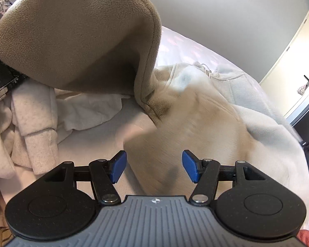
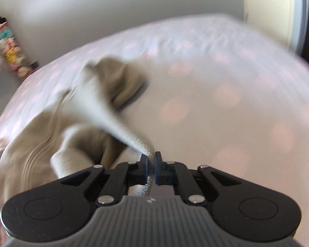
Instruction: Fold clothes
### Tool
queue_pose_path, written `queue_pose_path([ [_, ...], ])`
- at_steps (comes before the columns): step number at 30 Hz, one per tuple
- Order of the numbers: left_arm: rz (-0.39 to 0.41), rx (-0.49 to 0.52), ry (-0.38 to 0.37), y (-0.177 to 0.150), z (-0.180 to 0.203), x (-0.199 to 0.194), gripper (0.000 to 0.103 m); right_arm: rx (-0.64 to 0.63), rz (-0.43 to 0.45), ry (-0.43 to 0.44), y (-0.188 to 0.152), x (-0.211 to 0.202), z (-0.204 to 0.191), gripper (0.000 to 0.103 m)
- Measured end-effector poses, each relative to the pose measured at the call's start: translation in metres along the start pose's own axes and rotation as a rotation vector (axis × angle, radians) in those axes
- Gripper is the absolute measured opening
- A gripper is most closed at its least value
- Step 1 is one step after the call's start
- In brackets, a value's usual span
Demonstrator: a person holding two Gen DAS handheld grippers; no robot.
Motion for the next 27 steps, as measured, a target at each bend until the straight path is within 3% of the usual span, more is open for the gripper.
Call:
queue_pose_path([
  [4,-0.007,0.017,-0.004,-0.001,0.004,0.001,0.058,-0.01,0.075,-0.119,0.036,-0.037,0.031,0.007],
  [7,-0.017,0.044,-0.011,-0.002,0.008,0.006,0.058,-0.051,0.151,-0.272,0.06,-0.053,0.043,0.007],
  [11,-0.05,0.084,-0.015,-0.004,0.016,0.012,0.058,-0.022,0.139,-0.314,0.077,-0.051,0.066,0.007],
  [15,-0.091,0.151,0.004,-0.006,0.027,0.022,0.058,-0.03,0.092,-0.266,0.066,-0.036,0.078,0.013],
  [19,-0.124,0.189,-0.004,-0.008,0.035,0.03,0.058,-0.008,0.073,-0.249,0.042,-0.034,0.098,0.035],
  [22,-0.142,0.211,0.008,-0.012,0.038,0.034,0.058,0.05,0.063,-0.214,0.015,-0.044,0.124,0.035],
  [27,-0.145,0.228,0.016,-0.017,0.043,0.037,0.058,0.123,0.05,-0.12,-0.06,-0.066,0.156,0.038],
])
Point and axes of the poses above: each gripper's, at about its wrist camera, not at the fingertips, and x roughly the way its jaws point, z to its right, y to its top, the point moved 1 cm from there along x, roughly the way its jaws point, and after that the axes turned 13 degrees about -z, right-handed, at the moved point
